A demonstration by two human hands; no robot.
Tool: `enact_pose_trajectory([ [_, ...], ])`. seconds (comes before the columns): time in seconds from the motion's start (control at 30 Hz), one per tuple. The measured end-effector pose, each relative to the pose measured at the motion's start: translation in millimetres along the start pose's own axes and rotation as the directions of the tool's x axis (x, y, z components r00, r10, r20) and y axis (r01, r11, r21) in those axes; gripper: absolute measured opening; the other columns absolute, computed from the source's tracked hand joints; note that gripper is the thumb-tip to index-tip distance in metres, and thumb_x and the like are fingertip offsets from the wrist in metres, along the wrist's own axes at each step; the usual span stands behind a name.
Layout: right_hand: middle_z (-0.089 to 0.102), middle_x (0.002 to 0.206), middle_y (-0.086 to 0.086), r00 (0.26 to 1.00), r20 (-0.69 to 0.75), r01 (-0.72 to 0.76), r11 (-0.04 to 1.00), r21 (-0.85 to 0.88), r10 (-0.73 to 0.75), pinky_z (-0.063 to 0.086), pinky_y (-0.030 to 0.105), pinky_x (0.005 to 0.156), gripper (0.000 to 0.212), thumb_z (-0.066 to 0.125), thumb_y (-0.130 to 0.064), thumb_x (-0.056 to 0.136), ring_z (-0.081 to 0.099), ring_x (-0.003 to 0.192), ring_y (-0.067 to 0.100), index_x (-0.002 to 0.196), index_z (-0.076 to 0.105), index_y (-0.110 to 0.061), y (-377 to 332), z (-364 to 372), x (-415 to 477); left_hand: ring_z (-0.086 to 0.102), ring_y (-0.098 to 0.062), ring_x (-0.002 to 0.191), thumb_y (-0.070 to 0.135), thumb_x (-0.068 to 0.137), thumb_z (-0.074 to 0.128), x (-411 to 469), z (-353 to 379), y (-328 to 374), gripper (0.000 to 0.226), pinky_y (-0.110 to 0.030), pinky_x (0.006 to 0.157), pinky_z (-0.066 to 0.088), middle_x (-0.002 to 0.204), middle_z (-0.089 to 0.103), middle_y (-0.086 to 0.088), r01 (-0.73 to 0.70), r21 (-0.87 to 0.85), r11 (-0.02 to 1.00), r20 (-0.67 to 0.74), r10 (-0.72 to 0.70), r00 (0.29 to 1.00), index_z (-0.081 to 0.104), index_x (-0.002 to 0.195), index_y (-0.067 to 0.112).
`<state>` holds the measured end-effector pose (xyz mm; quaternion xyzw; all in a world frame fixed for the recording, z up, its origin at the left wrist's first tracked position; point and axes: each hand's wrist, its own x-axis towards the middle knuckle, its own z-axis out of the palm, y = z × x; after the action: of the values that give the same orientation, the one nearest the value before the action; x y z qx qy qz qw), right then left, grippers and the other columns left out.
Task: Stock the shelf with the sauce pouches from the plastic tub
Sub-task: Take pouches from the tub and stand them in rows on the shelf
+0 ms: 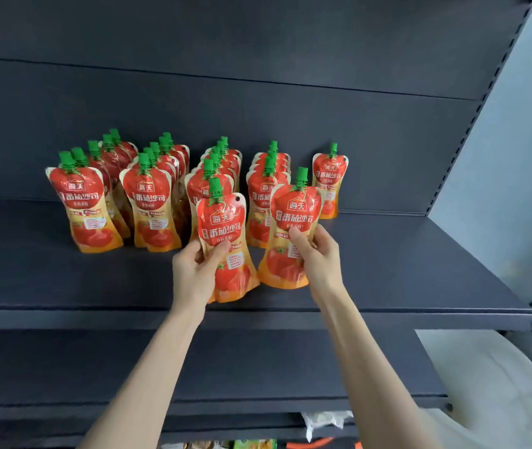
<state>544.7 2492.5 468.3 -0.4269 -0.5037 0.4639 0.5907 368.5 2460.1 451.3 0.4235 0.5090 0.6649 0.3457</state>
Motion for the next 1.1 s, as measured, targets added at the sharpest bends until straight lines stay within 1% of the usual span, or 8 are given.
enact_pose_trajectory([
  [0.1, 0.071, 0.102, 0.004, 0.999, -0.027, 0.027, 0.999, -0.039, -0.028, 0.057, 0.034, 0.081, 0.019, 0.063, -0.02, 0.089, 0.069, 0.094, 0.017, 0.106, 0.062, -0.012, 14, 20, 25, 0.065, -0.007, 0.093, 0.022, 0.085, 0.066, 20, -11, -6, 0.008, -0.026, 0.076, 0.052, 0.096, 0.068, 0.007, 0.012, -0.019, 1.0, -0.002, -0.012, 1.0, 0.065, 0.092, 0.019],
  [0.23, 0.068, 0.107, 0.004, 1.0, -0.01, 0.021, 0.996, -0.092, -0.022, 0.053, 0.035, 0.088, 0.023, 0.063, -0.013, 0.089, 0.065, 0.102, 0.019, 0.111, 0.059, -0.014, 37, 31, 48, 0.063, -0.007, 0.097, 0.026, 0.086, 0.063, 35, -18, -14, 0.022, -0.025, 0.079, 0.051, 0.104, 0.067, 0.007, 0.002, -0.012, 1.0, 0.013, -0.002, 1.0, 0.062, 0.105, 0.015],
  [0.43, 0.066, 0.109, 0.006, 0.998, 0.046, 0.044, 0.991, -0.127, -0.038, 0.053, 0.024, 0.082, 0.032, 0.064, -0.003, 0.085, 0.064, 0.098, 0.017, 0.113, 0.056, -0.014, 46, 34, 65, 0.065, 0.0, 0.093, 0.023, 0.088, 0.062, 44, -19, -19, 0.017, -0.016, 0.071, 0.053, 0.1, 0.067, 0.011, -0.027, -0.024, 0.999, 0.051, 0.029, 0.998, 0.061, 0.104, 0.018],
  [0.67, 0.065, 0.109, 0.007, 0.996, 0.014, 0.088, 0.982, -0.166, -0.087, 0.052, 0.023, 0.08, 0.028, 0.065, -0.006, 0.085, 0.064, 0.099, 0.017, 0.11, 0.054, -0.012, 55, 37, 74, 0.063, -0.001, 0.097, 0.025, 0.088, 0.06, 42, -15, -22, 0.026, -0.018, 0.077, 0.053, 0.104, 0.066, 0.013, -0.059, 0.008, 0.998, 0.096, 0.058, 0.994, 0.059, 0.113, 0.016],
  [0.8, 0.065, 0.108, 0.005, 0.995, 0.003, 0.095, 0.978, -0.184, -0.096, 0.052, 0.02, 0.079, 0.029, 0.066, -0.007, 0.085, 0.064, 0.099, 0.017, 0.111, 0.054, -0.011, 55, 38, 74, 0.063, 0.004, 0.094, 0.026, 0.088, 0.061, 42, -14, -23, 0.024, -0.013, 0.073, 0.051, 0.103, 0.065, 0.015, -0.051, 0.008, 0.999, 0.091, 0.05, 0.995, 0.058, 0.11, 0.019],
  [0.97, 0.063, 0.11, 0.0, 0.982, -0.111, 0.123, 0.961, -0.249, -0.155, 0.047, 0.01, 0.079, 0.043, 0.075, -0.015, 0.078, 0.059, 0.098, 0.009, 0.116, 0.055, -0.011, 51, 31, 60, 0.064, 0.002, 0.095, 0.021, 0.088, 0.061, 38, -15, -22, 0.024, -0.013, 0.071, 0.052, 0.107, 0.065, 0.01, -0.013, -0.094, 0.995, 0.108, 0.024, 0.994, 0.055, 0.111, 0.017],
  [1.03, 0.062, 0.107, -0.002, 0.971, -0.171, 0.128, 0.966, -0.226, -0.168, 0.046, 0.013, 0.082, 0.037, 0.072, -0.018, 0.082, 0.057, 0.096, 0.005, 0.115, 0.056, -0.013, 42, 24, 48, 0.063, 0.002, 0.098, 0.018, 0.09, 0.058, 34, -12, -22, 0.027, -0.012, 0.072, 0.052, 0.11, 0.066, 0.008, 0.001, -0.14, 0.99, 0.152, 0.02, 0.988, 0.055, 0.117, 0.014],
  [1.1, 0.065, 0.098, -0.005, 0.976, -0.155, 0.131, 0.979, -0.155, -0.155, 0.047, 0.012, 0.079, 0.02, 0.065, -0.019, 0.087, 0.06, 0.089, -0.001, 0.107, 0.061, -0.016, 32, 14, 37, 0.063, 0.0, 0.1, 0.015, 0.091, 0.057, 28, -4, -21, 0.024, -0.013, 0.074, 0.052, 0.11, 0.066, 0.009, 0.017, -0.188, 0.982, 0.211, 0.023, 0.977, 0.057, 0.114, 0.02],
])
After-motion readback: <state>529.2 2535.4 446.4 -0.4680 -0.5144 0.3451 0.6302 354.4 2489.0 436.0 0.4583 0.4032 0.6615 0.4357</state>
